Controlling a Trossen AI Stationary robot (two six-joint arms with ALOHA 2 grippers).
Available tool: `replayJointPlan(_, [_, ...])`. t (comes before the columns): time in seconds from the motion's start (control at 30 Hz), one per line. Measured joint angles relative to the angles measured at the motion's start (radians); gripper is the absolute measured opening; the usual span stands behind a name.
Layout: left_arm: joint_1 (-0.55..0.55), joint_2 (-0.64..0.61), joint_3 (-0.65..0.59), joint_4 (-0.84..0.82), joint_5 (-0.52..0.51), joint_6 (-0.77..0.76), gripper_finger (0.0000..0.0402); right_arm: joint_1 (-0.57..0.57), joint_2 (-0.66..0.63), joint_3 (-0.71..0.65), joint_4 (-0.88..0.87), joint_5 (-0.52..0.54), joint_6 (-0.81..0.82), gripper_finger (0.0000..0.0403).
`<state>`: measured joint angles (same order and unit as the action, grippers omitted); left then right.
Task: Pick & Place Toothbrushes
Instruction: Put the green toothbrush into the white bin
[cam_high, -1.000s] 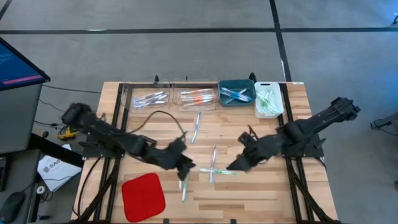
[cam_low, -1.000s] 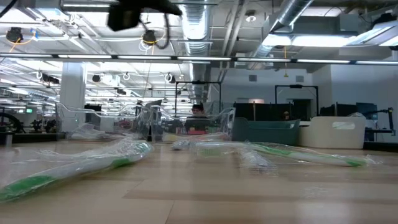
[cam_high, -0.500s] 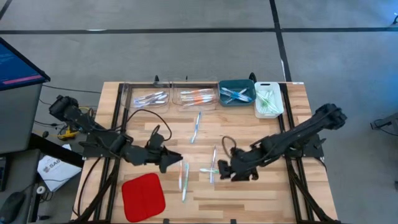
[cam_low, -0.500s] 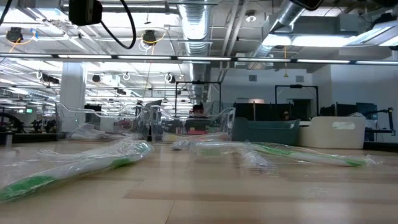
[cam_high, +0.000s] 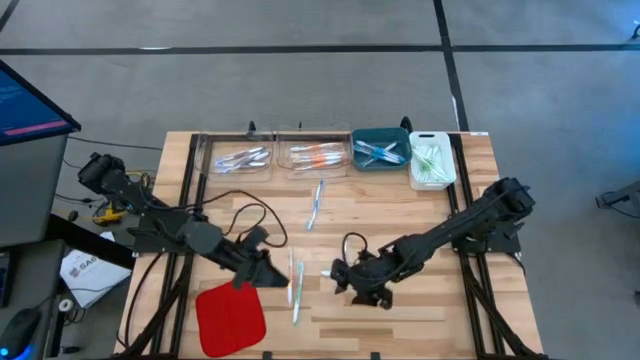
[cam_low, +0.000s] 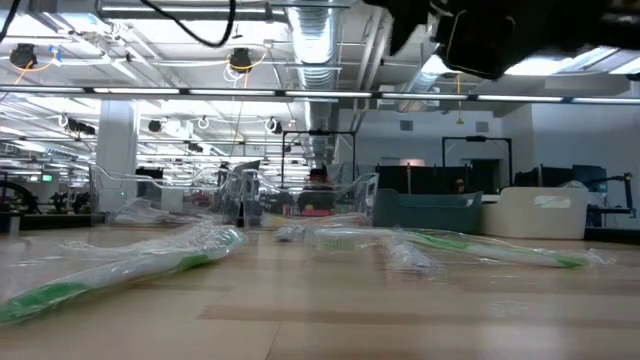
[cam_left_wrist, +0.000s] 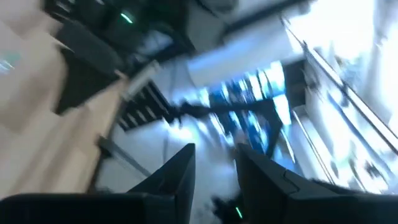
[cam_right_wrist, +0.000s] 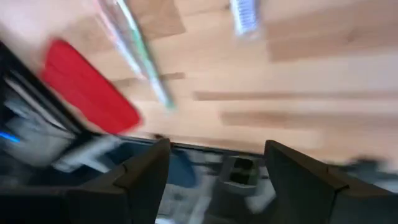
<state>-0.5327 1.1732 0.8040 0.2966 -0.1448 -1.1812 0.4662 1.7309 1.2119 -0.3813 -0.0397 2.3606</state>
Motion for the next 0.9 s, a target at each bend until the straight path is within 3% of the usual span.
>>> replayJointPlan(0.13, [0.000,-0.037,0.000,-0.001,0.117,0.022,0.0108,-0.012,0.067,0.020,0.025,0.014,0.109,0.0256])
replayJointPlan(0.3, [-0.021,-0.132,0.000,0.000,0.225,0.044,0.0108,-0.086,0.180,0.095,0.061,0.041,0.098,0.0256])
replayJointPlan(0.57, [-0.099,-0.316,0.001,-0.008,0.260,0.167,0.0108,-0.153,0.222,0.109,0.020,-0.012,0.061,0.0256])
replayJointPlan(0.7, [-0.138,-0.387,0.001,-0.048,0.294,0.210,0.0108,-0.136,0.178,0.110,-0.106,-0.018,0.025,0.0256])
replayJointPlan(0.8, [-0.160,-0.413,0.001,-0.058,0.293,0.212,0.0108,-0.115,0.161,0.109,-0.248,-0.087,0.088,0.0256])
replayJointPlan(0.9, [-0.170,-0.422,0.001,-0.058,0.293,0.212,0.0108,-0.094,0.161,0.107,-0.269,-0.123,0.099,0.0256])
